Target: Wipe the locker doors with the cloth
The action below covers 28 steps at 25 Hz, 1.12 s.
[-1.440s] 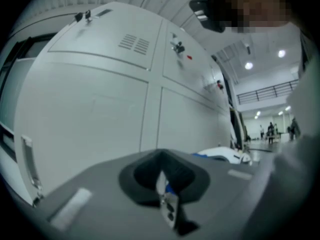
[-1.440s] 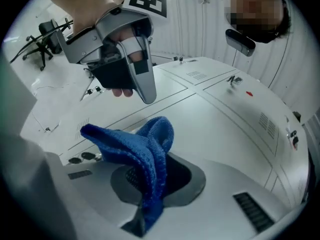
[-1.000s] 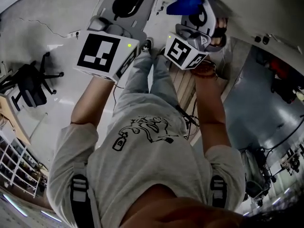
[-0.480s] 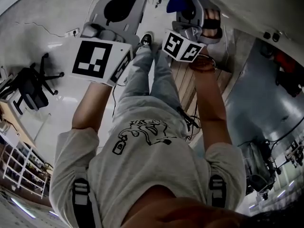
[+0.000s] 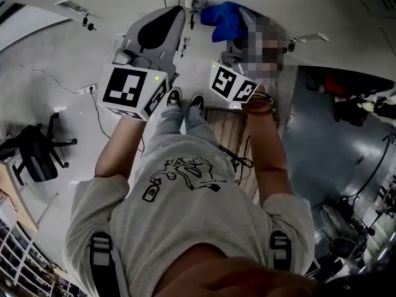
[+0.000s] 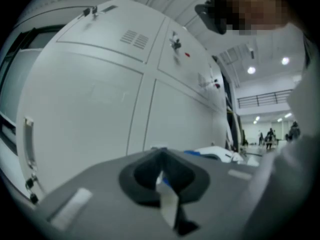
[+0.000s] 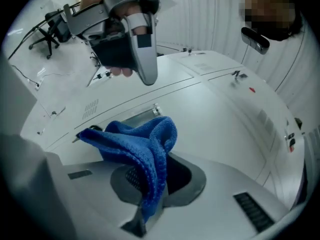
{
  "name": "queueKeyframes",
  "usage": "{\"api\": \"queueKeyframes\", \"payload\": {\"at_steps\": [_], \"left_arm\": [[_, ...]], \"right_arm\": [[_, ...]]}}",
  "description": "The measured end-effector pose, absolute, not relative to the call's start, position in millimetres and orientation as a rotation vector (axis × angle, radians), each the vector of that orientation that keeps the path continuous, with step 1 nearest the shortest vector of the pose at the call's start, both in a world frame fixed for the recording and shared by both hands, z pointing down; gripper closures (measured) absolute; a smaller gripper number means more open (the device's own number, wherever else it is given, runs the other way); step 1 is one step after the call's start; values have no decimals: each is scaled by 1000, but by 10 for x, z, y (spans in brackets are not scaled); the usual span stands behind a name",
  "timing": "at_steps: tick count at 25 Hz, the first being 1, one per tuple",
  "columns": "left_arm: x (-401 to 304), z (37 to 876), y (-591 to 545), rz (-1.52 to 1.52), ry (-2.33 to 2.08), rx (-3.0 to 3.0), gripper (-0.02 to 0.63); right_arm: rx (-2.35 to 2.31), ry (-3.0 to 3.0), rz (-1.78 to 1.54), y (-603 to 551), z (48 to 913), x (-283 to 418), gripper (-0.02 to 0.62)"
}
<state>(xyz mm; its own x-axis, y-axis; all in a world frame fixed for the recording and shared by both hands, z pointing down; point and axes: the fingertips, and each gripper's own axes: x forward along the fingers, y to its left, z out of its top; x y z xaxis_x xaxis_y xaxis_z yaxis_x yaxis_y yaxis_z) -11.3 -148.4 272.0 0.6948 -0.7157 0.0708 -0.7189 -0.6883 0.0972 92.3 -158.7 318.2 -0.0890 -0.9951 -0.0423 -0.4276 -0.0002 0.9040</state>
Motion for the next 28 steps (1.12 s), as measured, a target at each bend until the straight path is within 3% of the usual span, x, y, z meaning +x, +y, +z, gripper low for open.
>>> {"api": "queueKeyframes", "payload": {"at_steps": [7,13,21,28], "left_arm": [[-31,1866,-1389,-98,-1208,2899,604],[102,1472,-1394,-173,-1203,2973,604],[402,1674,-1331,-102,-1140,2964,604],[377,2590,-1403,45,-1098,2876,604]], "right_arm": [[1663,-1537,-1268,-1504,1716,956,565],[1724,-1486,-1357,-1534,1174,998,565],[1798,-1450,-1312,-1383,1426,1485,566],[1732,-1525,-1180,-1454,2642,1386,566]]}}
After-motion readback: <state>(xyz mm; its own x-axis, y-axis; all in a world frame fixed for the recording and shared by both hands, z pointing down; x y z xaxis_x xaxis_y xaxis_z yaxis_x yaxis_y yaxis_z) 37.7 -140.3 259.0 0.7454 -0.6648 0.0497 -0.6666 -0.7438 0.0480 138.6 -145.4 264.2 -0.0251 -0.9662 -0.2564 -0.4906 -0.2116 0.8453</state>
